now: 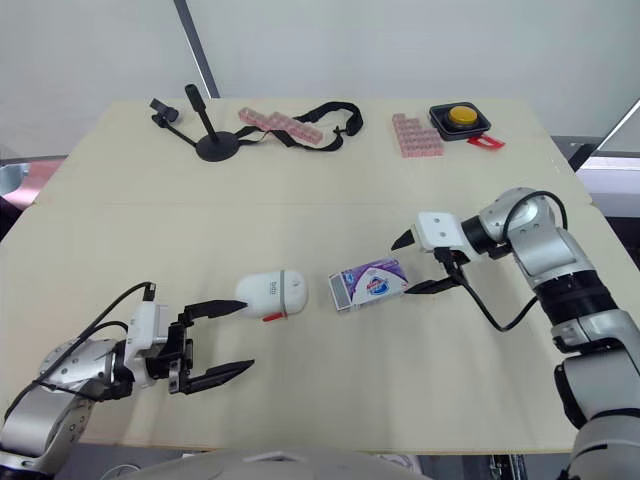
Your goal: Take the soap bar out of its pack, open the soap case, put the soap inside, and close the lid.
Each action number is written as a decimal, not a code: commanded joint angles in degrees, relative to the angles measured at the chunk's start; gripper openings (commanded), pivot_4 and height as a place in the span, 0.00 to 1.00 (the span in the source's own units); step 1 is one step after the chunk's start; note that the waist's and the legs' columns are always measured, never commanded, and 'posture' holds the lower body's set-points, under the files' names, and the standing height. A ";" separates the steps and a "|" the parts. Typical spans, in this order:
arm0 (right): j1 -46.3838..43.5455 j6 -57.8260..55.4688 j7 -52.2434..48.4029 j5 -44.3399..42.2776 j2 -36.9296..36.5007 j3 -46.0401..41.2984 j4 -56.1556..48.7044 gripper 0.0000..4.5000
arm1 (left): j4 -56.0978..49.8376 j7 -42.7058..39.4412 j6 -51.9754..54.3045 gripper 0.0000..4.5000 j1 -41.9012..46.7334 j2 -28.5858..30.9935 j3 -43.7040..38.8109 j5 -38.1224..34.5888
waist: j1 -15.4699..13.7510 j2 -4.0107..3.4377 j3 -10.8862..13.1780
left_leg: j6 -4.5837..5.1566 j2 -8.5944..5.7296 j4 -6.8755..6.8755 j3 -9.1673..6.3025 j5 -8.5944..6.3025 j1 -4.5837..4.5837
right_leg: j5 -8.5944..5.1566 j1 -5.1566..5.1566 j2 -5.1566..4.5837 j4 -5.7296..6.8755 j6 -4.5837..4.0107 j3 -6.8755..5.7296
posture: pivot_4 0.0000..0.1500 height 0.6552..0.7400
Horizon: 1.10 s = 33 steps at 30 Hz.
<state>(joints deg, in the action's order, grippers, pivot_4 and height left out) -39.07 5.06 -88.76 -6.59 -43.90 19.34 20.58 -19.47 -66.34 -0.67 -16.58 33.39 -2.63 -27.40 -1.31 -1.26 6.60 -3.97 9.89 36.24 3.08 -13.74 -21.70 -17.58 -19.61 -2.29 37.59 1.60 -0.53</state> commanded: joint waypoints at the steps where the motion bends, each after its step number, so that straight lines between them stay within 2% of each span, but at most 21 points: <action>1: -1.91 3.10 -2.28 1.00 1.19 0.32 2.32 0.99 | -2.21 0.48 -1.93 1.00 -0.49 -0.07 0.29 0.04 | -0.09 0.00 0.00 | 0.00 0.05 0.01 0.13 0.00 0.00 | 0.00 -0.01 -0.01 0.00 0.00 0.01 | 1.00 1.00; 9: -3.36 6.12 -3.74 1.84 2.40 2.78 5.84 0.99 | -1.42 1.96 -3.43 1.00 -1.22 -0.30 0.41 0.45 | -0.15 0.01 0.00 | -0.02 0.45 0.17 1.01 0.00 -0.09 | 0.01 -0.26 0.06 0.29 0.01 0.20 | 1.00 1.00; 14: -3.19 5.30 -3.74 0.49 1.41 4.33 4.47 0.99 | -1.53 2.52 -3.45 1.00 -1.44 -0.24 0.76 0.57 | -0.23 0.01 0.00 | -0.30 0.58 0.40 1.06 0.13 -0.32 | 0.02 -0.47 0.24 0.67 0.03 0.26 | 1.00 1.00; 33: -0.81 5.16 -3.55 0.12 0.10 3.27 2.40 0.99 | -1.09 4.25 -2.54 1.00 -0.10 -0.48 1.93 0.54 | -0.72 0.02 -0.01 | -0.69 0.59 0.46 1.13 0.16 -0.32 | 0.04 -0.46 0.45 0.71 0.07 0.40 | 1.00 1.00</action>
<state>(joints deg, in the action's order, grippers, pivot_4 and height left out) -39.95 9.99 -89.23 -5.66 -42.91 24.36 24.15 -19.30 -62.31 -3.00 -16.61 32.76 -0.59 -26.39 -2.03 -1.24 6.59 -4.66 10.48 36.70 4.23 -13.58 -22.02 -17.54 -20.07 -1.84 38.30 1.66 -0.11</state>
